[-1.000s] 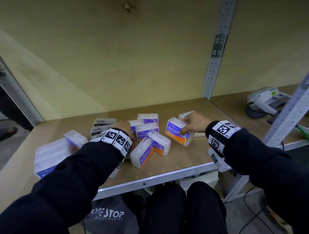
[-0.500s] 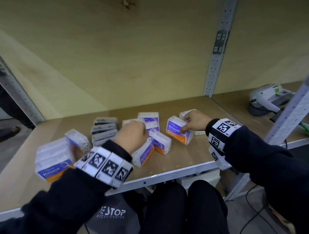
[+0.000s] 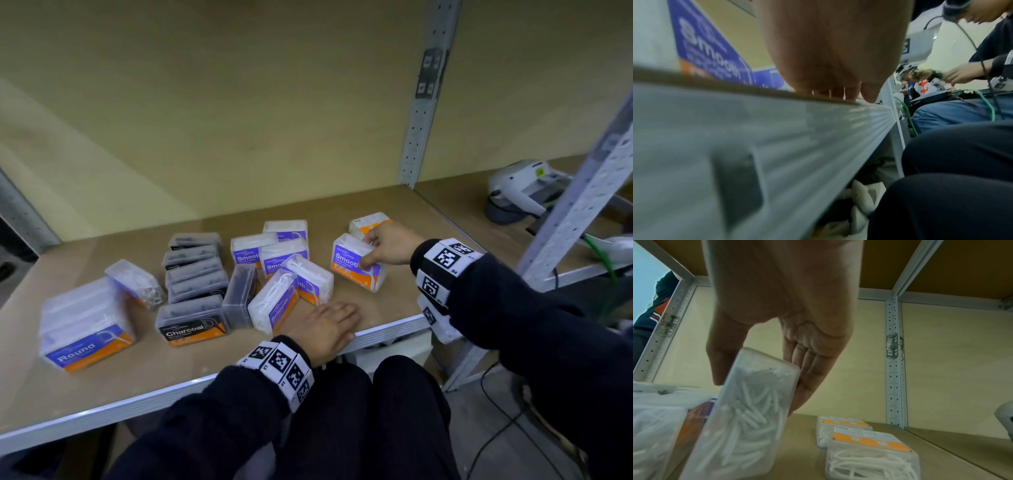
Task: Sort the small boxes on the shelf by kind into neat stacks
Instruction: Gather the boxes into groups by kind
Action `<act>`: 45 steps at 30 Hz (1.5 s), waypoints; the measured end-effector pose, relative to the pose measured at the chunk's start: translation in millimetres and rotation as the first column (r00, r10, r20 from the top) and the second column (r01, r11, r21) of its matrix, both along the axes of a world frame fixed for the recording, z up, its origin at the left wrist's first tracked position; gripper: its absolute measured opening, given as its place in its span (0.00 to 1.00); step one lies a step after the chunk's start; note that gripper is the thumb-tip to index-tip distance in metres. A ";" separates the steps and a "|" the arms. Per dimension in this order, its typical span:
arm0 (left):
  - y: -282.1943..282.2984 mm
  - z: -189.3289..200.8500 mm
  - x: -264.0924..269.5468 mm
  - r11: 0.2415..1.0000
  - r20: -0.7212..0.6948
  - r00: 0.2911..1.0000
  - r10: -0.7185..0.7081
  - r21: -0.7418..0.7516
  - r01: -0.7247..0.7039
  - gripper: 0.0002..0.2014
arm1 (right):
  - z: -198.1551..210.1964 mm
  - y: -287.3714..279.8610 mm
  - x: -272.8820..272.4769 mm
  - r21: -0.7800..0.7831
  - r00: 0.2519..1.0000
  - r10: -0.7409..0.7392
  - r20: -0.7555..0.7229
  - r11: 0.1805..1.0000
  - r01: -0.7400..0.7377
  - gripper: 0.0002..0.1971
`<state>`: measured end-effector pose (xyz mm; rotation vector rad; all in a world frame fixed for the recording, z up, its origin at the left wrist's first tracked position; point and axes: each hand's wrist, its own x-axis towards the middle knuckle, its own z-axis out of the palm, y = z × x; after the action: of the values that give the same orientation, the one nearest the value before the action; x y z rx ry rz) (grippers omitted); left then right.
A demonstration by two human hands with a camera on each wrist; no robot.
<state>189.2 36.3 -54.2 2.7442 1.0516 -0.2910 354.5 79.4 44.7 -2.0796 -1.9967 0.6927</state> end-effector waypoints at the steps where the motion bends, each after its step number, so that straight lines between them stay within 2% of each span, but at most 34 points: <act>1: 0.5 -3.7 -0.2 1.000 -0.015 1.000 0.006 -0.007 -0.006 0.26 | -0.8 0.4 0.5 -0.002 1.000 0.001 0.005 1.000 -0.001 0.21; 6: 0.2 -20.4 -3.2 1.000 0.000 1.000 0.016 0.002 -0.016 0.27 | -6.3 5.8 -2.7 -0.009 1.000 0.008 0.030 1.000 -0.008 0.21; 7: 0.5 -22.8 -3.3 1.000 0.007 1.000 0.005 0.010 -0.005 0.30 | -7.9 7.3 -4.8 -0.009 0.999 0.011 0.033 1.000 -0.011 0.21; 9: -0.9 -24.0 -3.2 0.999 0.030 0.999 -0.021 0.028 0.020 0.41 | -10.7 11.8 -9.6 -0.017 0.999 0.015 0.035 1.000 -0.014 0.21; 12: -0.1 -27.9 -3.1 0.999 0.045 0.999 -0.013 0.041 0.012 0.38 | -14.6 17.9 -16.7 -0.038 0.999 0.020 0.038 0.999 -0.019 0.21; 17: 1.5 -30.7 -2.4 0.999 0.077 0.997 -0.007 0.034 0.005 0.45 | -23.6 24.6 -24.8 -0.069 0.997 0.041 0.059 0.997 -0.037 0.20; 21: 1.1 -28.7 -1.8 0.999 0.061 0.998 -0.002 0.046 -0.001 0.45 | -28.3 24.2 -25.3 -0.155 0.994 0.111 0.025 0.982 -0.106 0.14; 24: 1.3 -28.1 -2.1 1.000 0.079 0.997 0.005 0.022 -0.006 0.44 | -28.2 23.2 -18.3 -0.197 0.992 0.122 -0.027 0.972 -0.125 0.20; 28: -0.1 -18.4 -2.2 0.997 0.073 0.996 0.047 -0.056 -0.043 0.28 | -23.8 20.6 2.1 -0.147 0.993 0.097 -0.072 0.983 -0.107 0.21; 31: -3.8 -1.7 1.4 0.978 0.032 0.998 0.058 -0.202 -0.050 0.29 | -19.9 21.5 26.6 -0.082 0.998 0.037 -0.055 0.996 -0.042 0.20; 35: -9.6 40.7 8.1 0.939 0.045 0.997 -0.055 -0.336 0.067 0.25 | -12.6 30.3 57.1 -0.084 1.000 -0.023 0.018 0.996 0.024 0.22; 40: -2.9 106.5 22.6 0.920 -0.009 0.977 -0.211 -0.340 0.195 0.23 | -10.6 47.9 76.2 -0.135 0.980 0.040 0.196 0.991 -0.013 0.28; 45: 45.4 162.9 52.0 0.958 -0.041 0.982 -0.182 -0.233 0.168 0.18 | -15.6 63.9 80.0 -0.186 0.916 0.127 0.380 0.981 -0.059 0.39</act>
<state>241.2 81.7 108.6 2.6349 0.7363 -0.4938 434.5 143.3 29.1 -2.3925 -2.3312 0.5083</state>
